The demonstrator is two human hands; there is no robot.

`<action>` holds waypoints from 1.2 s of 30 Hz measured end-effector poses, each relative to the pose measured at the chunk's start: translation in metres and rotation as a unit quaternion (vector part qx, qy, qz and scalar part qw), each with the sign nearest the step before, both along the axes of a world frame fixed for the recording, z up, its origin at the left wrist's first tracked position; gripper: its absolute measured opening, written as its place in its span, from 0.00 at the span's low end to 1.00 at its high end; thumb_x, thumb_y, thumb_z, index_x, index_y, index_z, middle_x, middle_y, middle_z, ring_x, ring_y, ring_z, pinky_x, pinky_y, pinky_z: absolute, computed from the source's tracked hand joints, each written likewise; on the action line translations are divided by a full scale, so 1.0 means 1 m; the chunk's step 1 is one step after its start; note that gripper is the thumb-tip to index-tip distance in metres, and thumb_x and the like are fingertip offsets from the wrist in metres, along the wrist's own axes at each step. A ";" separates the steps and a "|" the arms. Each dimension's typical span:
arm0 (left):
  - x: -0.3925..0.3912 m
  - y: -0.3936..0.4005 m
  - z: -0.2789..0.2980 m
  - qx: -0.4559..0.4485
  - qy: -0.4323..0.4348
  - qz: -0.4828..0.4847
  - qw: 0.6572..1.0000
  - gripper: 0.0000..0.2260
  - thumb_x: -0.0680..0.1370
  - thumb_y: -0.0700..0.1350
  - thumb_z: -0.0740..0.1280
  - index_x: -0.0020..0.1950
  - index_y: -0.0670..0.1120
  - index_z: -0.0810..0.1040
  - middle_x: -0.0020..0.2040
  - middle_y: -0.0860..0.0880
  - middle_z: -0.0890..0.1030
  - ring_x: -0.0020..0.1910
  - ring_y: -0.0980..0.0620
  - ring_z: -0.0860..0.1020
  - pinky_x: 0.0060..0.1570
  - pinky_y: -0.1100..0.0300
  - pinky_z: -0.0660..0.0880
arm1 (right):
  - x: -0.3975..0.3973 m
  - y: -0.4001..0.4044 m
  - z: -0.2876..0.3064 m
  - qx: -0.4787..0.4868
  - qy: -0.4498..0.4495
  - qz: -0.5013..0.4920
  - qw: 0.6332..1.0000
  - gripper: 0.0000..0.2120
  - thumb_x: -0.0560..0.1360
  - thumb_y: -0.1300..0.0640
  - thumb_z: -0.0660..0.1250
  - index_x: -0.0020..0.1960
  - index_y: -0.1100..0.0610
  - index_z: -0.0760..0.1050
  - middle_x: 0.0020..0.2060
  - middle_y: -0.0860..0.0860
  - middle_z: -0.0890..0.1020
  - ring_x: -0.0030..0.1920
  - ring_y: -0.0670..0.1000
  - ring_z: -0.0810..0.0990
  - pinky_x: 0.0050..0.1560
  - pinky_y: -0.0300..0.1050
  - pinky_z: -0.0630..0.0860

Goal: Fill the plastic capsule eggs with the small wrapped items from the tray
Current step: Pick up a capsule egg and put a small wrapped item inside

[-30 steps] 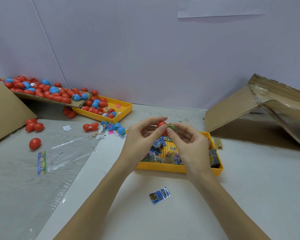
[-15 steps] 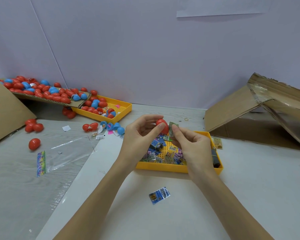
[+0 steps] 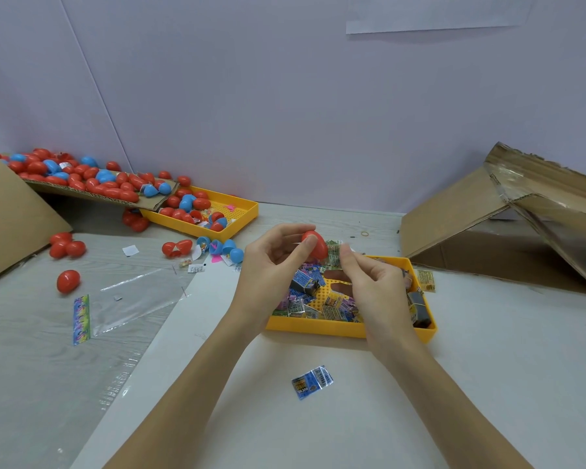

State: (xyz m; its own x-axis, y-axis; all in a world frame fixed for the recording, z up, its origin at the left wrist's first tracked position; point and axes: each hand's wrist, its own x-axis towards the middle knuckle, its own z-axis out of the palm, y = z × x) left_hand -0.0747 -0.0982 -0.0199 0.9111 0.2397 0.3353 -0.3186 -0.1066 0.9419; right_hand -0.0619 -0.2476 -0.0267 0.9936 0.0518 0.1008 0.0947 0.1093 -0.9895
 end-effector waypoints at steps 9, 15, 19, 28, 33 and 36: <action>-0.001 -0.002 0.002 0.023 -0.014 0.001 1.000 0.11 0.77 0.47 0.74 0.59 0.49 0.83 0.51 0.53 0.86 0.53 0.54 0.84 0.52 0.63 0.81 | -0.004 0.002 0.002 -0.002 -0.035 0.013 0.999 0.09 0.80 0.47 0.67 0.51 0.48 0.85 0.41 0.43 0.88 0.45 0.43 0.86 0.40 0.33 0.80; -0.003 -0.004 0.004 0.010 -0.031 -0.013 0.999 0.12 0.77 0.45 0.75 0.59 0.48 0.83 0.51 0.52 0.86 0.53 0.54 0.84 0.51 0.64 0.80 | -0.004 0.001 0.001 0.022 -0.083 0.014 0.996 0.06 0.79 0.54 0.71 0.50 0.44 0.84 0.43 0.45 0.88 0.46 0.46 0.87 0.45 0.36 0.82; -0.003 -0.005 0.005 0.001 -0.035 -0.015 0.999 0.12 0.77 0.45 0.75 0.59 0.47 0.84 0.51 0.51 0.87 0.53 0.53 0.85 0.51 0.63 0.81 | -0.003 0.001 -0.001 0.033 -0.080 0.007 0.996 0.06 0.78 0.54 0.71 0.53 0.45 0.84 0.44 0.45 0.88 0.46 0.47 0.87 0.49 0.39 0.83; -0.004 -0.003 0.006 0.002 -0.027 -0.015 1.000 0.11 0.77 0.46 0.74 0.60 0.48 0.84 0.51 0.50 0.87 0.52 0.52 0.85 0.51 0.60 0.82 | -0.004 0.002 -0.001 0.042 -0.090 -0.004 0.995 0.06 0.77 0.54 0.72 0.52 0.44 0.83 0.46 0.44 0.88 0.50 0.46 0.87 0.53 0.46 0.84; -0.004 -0.004 0.005 -0.009 -0.022 -0.011 1.000 0.12 0.76 0.49 0.74 0.59 0.48 0.84 0.51 0.50 0.87 0.51 0.52 0.85 0.50 0.59 0.82 | -0.005 0.004 -0.001 0.037 -0.104 -0.019 0.994 0.08 0.78 0.57 0.72 0.56 0.49 0.83 0.47 0.45 0.88 0.51 0.46 0.87 0.56 0.45 0.83; -0.005 -0.006 0.005 -0.028 -0.023 -0.018 0.999 0.13 0.76 0.49 0.73 0.58 0.47 0.84 0.49 0.50 0.87 0.49 0.52 0.86 0.46 0.64 0.81 | -0.005 0.005 -0.002 0.041 -0.103 -0.026 0.994 0.09 0.78 0.58 0.72 0.58 0.53 0.84 0.47 0.45 0.88 0.51 0.46 0.87 0.56 0.45 0.83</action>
